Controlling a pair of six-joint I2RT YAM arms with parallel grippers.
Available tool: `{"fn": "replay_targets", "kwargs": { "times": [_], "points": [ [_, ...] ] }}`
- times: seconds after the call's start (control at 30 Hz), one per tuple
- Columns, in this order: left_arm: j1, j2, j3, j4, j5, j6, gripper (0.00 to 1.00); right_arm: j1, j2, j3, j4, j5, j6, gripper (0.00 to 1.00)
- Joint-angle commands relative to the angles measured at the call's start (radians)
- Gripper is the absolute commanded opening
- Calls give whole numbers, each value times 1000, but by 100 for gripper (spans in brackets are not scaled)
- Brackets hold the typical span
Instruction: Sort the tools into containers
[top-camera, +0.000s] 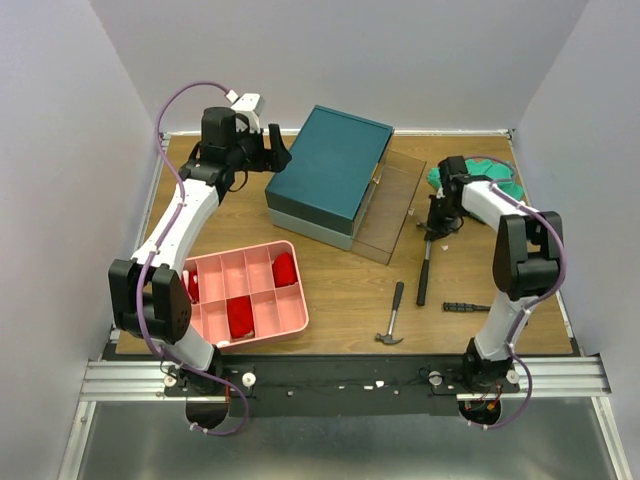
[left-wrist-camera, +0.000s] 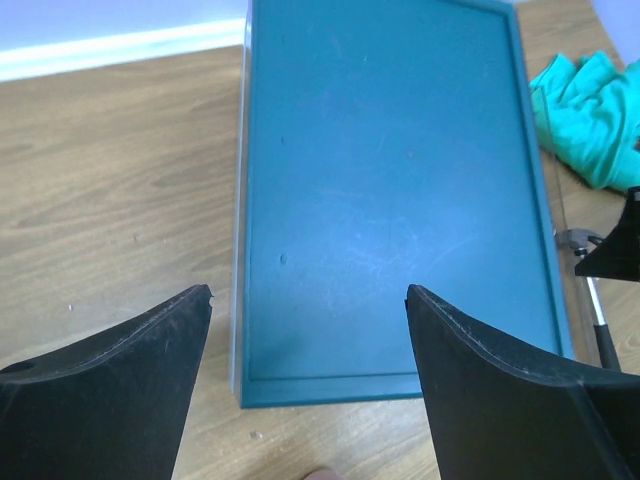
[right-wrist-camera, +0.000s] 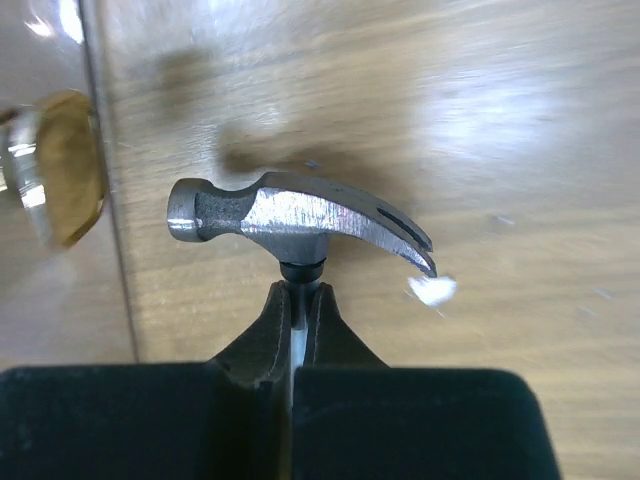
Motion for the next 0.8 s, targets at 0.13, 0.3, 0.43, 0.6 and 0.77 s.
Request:
{"fn": "replay_targets", "kwargs": {
  "times": [0.13,0.3,0.43,0.6,0.77],
  "points": [
    [6,64,132,17,22,-28,89,-25,-258,143,49,-130,13,1],
    [1,94,173,15,16,-24,89,-25,-226,271,130,-294,131,1],
    [-14,98,179,15,3,-4,89,-25,-117,380,151,-325,196,1],
    [-40,91,173,8,-16,32,89,-16,93,515,159,-365,256,0],
    [-65,75,167,-22,-36,68,90,2,219,616,165,-350,242,0]
  ]
}}
